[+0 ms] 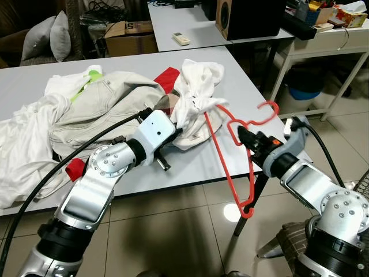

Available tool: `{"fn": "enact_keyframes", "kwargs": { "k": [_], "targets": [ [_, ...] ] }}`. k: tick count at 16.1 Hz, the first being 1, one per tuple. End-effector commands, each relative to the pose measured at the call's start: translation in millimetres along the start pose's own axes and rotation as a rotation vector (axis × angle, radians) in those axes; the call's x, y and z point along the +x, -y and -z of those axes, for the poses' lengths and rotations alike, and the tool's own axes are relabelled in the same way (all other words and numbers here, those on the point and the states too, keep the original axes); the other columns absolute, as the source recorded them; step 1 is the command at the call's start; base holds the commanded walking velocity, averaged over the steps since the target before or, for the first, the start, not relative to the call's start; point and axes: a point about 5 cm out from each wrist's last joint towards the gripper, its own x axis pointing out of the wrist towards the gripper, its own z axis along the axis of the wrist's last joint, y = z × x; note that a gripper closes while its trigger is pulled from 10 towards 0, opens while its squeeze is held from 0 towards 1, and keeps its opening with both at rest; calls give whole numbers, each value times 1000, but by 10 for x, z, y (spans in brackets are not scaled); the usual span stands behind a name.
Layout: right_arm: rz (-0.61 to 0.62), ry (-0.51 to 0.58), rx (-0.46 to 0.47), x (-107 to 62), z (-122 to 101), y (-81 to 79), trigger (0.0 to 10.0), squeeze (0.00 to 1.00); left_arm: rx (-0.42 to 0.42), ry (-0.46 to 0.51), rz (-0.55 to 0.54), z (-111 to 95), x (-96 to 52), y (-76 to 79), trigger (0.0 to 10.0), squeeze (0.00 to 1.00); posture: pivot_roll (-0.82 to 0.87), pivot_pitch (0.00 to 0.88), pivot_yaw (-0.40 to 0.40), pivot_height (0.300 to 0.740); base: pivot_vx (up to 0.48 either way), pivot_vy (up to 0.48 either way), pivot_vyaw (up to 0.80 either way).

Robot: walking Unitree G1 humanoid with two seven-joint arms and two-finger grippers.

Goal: Hang hanger

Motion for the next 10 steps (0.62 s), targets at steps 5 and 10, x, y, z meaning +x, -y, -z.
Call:
{"fn": "enact_keyframes", "kwargs": {
  "k": [5, 10],
  "targets": [
    [-63, 101, -14, -95, -101, -73, 10000, 0, -21, 35, -197, -34, 44, -258, 0, 0, -30, 0, 26, 740, 0, 0, 0],
    [-14, 116, 55, -133, -65, 29, 10000, 0, -27, 80, -203, -73, 84, -275, 0, 0, -50, 0, 41, 740, 0, 0, 0]
  ]
}}
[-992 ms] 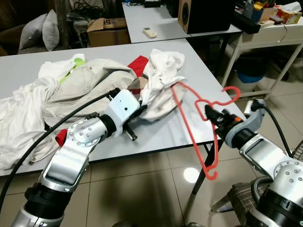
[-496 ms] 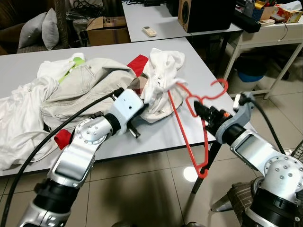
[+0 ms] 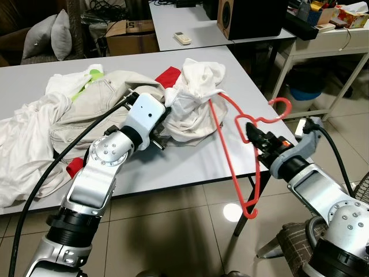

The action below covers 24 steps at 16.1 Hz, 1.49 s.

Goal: Hang hanger

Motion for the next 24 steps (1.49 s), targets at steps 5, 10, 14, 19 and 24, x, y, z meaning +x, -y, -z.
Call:
{"fn": "enact_keyframes", "kwargs": {
  "k": [5, 10, 14, 19, 24],
  "targets": [
    [-8, -105, 125, 246, 120, 30, 10000, 0, 40, 73, 58, -98, 37, 74, 0, 0, -26, 0, 12, 740, 0, 0, 0],
    [-8, 0, 233, 458, -40, 4, 10000, 0, 34, 18, 158, 64, -156, 189, 0, 0, -26, 0, 5, 740, 0, 0, 0],
    [27, 147, 322, 815, -111, -54, 10000, 0, -13, -105, 166, 335, -181, 300, 0, 0, -43, 0, 28, 740, 0, 0, 0],
    [-49, 275, 428, 1091, -179, -419, 10000, 0, -276, 42, 418, 70, -143, 673, 0, 0, -48, 0, 42, 740, 0, 0, 0],
    [-67, 314, 394, 1212, -102, -561, 10000, 0, -494, 171, 524, -200, -98, 764, 0, 0, -42, 0, 61, 740, 0, 0, 0]
  ]
}}
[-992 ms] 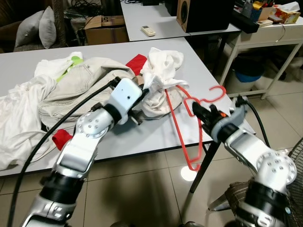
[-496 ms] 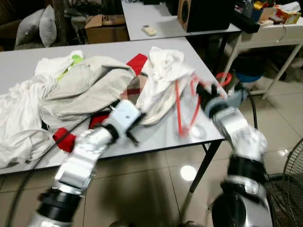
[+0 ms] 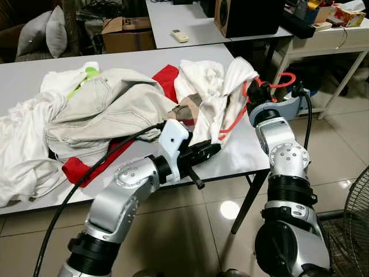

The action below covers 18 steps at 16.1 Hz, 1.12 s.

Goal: Hang hanger

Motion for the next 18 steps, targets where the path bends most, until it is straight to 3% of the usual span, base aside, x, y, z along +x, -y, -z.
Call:
{"fn": "enact_keyframes", "kwargs": {
  "k": [1, 6, 7, 8, 9, 10, 11, 15, 18],
  "targets": [
    [-77, -55, 79, 50, 348, -318, 10000, 0, 1, 46, 64, -133, 17, 63, 0, 0, -39, 0, 62, 740, 0, 0, 0],
    [-69, -86, 31, 54, 543, -315, 10000, 0, -46, 134, 110, -390, 172, 135, 0, 0, -24, 0, 60, 740, 0, 0, 0],
    [-67, -93, 26, 44, 577, -308, 10000, 0, -38, 112, 127, -394, 184, 158, 1216, 0, -26, 0, 62, 740, 0, 0, 0],
    [-67, -94, 24, 42, 586, -308, 10000, 0, -33, 95, 130, -381, 186, 168, 3686, 0, -27, 0, 63, 740, 0, 0, 0],
    [-67, -93, 26, 42, 596, -311, 10000, 0, -12, 43, 89, -324, 201, 145, 10000, 0, -28, 0, 65, 740, 0, 0, 0],
    [-69, -88, 27, 47, 587, -317, 10000, 0, 12, -15, 67, -258, 196, 110, 10000, 0, -29, 0, 66, 740, 0, 0, 0],
    [-71, -85, 25, 50, 571, -318, 10000, 0, -23, -13, 59, -271, 186, 86, 10000, 1000, -29, 0, 65, 740, 0, 0, 0],
    [-77, -85, 26, 57, 552, -315, 10000, 0, -62, -4, 93, -346, 157, 97, 10000, 1000, -20, 0, 60, 740, 0, 0, 0],
    [-80, -87, 25, 66, 562, -326, 10000, 0, -14, -131, 70, -270, 130, 91, 10000, 1000, -20, 0, 59, 740, 0, 0, 0]
  ]
}}
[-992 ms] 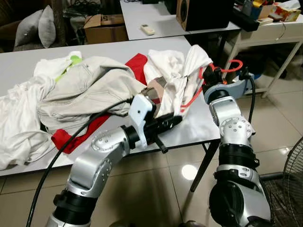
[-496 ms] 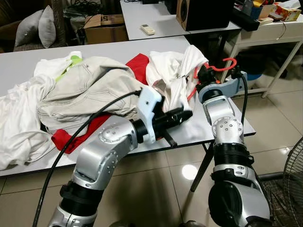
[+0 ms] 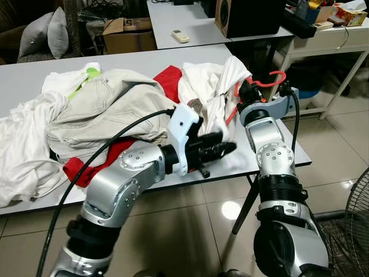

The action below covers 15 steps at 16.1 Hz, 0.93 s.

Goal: Hang hanger

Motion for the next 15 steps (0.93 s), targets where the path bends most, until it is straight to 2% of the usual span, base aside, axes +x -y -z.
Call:
{"fn": "enact_keyframes", "kwargs": {
  "k": [1, 3, 6, 8, 9, 10, 11, 12, 13, 14, 15],
  "targets": [
    [-82, -70, 81, 18, 336, -332, 10000, 0, 42, -42, -25, -24, 5, 0, 10000, 1000, -19, 0, 60, 740, 0, 0, 0],
    [-80, -67, 80, 18, 323, -319, 10000, 0, 64, -59, -78, -76, -17, -51, 10000, 1000, -15, 0, 62, 740, 0, 0, 0],
    [-71, -56, 75, 26, 284, -281, 10000, 0, 95, -92, -44, -143, -65, -10, 10000, 1000, -11, 0, 63, 740, 0, 0, 0],
    [-71, -46, 50, 26, 257, -268, 10000, 0, 107, -94, -48, -175, -149, -18, 10000, 1000, -5, 0, 70, 740, 0, 0, 0],
    [-78, -47, 32, 15, 246, -263, 10000, 0, 110, -74, -68, -197, -192, -47, 10000, 1000, -2, 0, 77, 740, 0, 0, 0],
    [-95, -60, -11, -21, 222, -253, 10000, 0, 99, -8, -127, -248, -294, -123, 10000, 1000, -2, 0, 77, 740, 0, 0, 0],
    [-132, -59, -59, -79, 165, -265, 10000, 0, 93, 53, -226, -281, -407, -229, 10000, 1000, 5, 0, 73, 740, 0, 0, 0],
    [-172, -49, -140, -182, 44, -307, 10000, 0, 74, 67, -324, -267, -572, -342, 10000, 878, 9, 0, 67, 740, 0, 0, 800],
    [-222, -39, -232, -310, -87, -364, 10000, 0, 57, 53, -416, -238, -732, -428, 10000, 133, 16, 0, 58, 740, 0, 0, 800],
    [-260, -32, -305, -432, -203, -411, 10000, 0, 26, 53, -500, -209, -873, -493, 10000, 0, 18, 0, 51, 740, 0, 0, 800],
    [-287, -18, -361, -530, -309, -456, 10000, 0, -4, 53, -561, -177, -985, -531, 10000, 0, 22, 0, 42, 740, 0, 0, 800]
  ]
}}
